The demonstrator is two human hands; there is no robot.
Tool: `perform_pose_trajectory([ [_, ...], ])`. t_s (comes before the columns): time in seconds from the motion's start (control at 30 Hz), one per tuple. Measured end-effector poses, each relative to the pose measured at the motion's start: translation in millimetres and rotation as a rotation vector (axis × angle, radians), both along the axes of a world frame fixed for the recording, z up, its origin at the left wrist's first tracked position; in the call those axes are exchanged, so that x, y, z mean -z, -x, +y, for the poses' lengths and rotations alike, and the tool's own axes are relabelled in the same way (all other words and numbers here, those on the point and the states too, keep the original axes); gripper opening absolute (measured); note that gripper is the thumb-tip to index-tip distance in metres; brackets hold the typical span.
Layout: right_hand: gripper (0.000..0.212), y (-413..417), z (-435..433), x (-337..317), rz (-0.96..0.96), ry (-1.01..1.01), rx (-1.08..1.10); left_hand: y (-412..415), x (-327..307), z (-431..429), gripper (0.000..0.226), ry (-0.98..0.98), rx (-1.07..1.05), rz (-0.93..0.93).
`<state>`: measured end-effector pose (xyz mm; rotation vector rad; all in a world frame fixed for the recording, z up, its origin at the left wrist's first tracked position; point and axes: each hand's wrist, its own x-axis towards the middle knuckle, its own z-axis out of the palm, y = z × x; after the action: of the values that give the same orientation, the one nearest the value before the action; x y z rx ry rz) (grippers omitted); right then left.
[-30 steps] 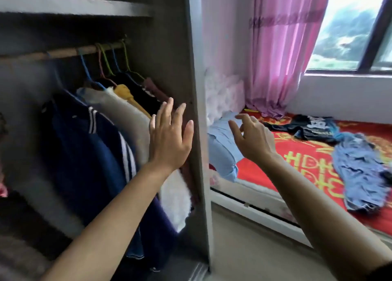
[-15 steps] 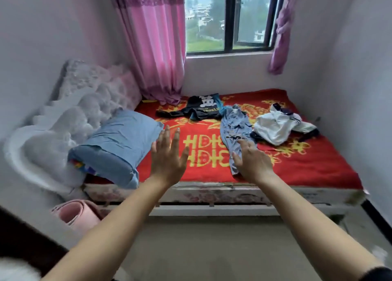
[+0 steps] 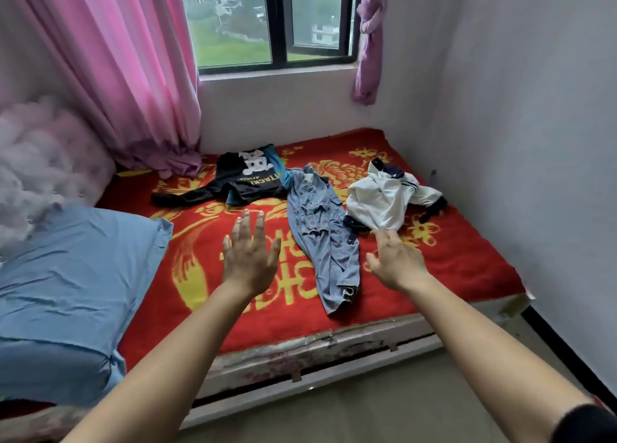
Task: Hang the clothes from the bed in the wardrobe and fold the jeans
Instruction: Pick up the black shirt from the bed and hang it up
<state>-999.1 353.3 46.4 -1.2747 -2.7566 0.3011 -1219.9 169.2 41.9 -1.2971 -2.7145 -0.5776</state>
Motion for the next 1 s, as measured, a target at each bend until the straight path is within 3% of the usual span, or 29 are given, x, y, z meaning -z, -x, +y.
perform_pose_trajectory([
  [0.37,0.048,106.2,139.0,62.1,-0.053,0.106,0.059,112.2,64.2,163.1,0.068,0.169,0.045,-0.099],
  [0.73,0.047,228.2,311.6,153.8,-0.141,0.323,-0.113,192.4,141.1,276.3,0.069,0.44,-0.187,-0.259],
  [1.0,0.043,304.7,355.9,221.0,-0.228,0.408,-0.178,241.1,203.5,322.6,0.069,0.506,-0.247,-0.385],
])
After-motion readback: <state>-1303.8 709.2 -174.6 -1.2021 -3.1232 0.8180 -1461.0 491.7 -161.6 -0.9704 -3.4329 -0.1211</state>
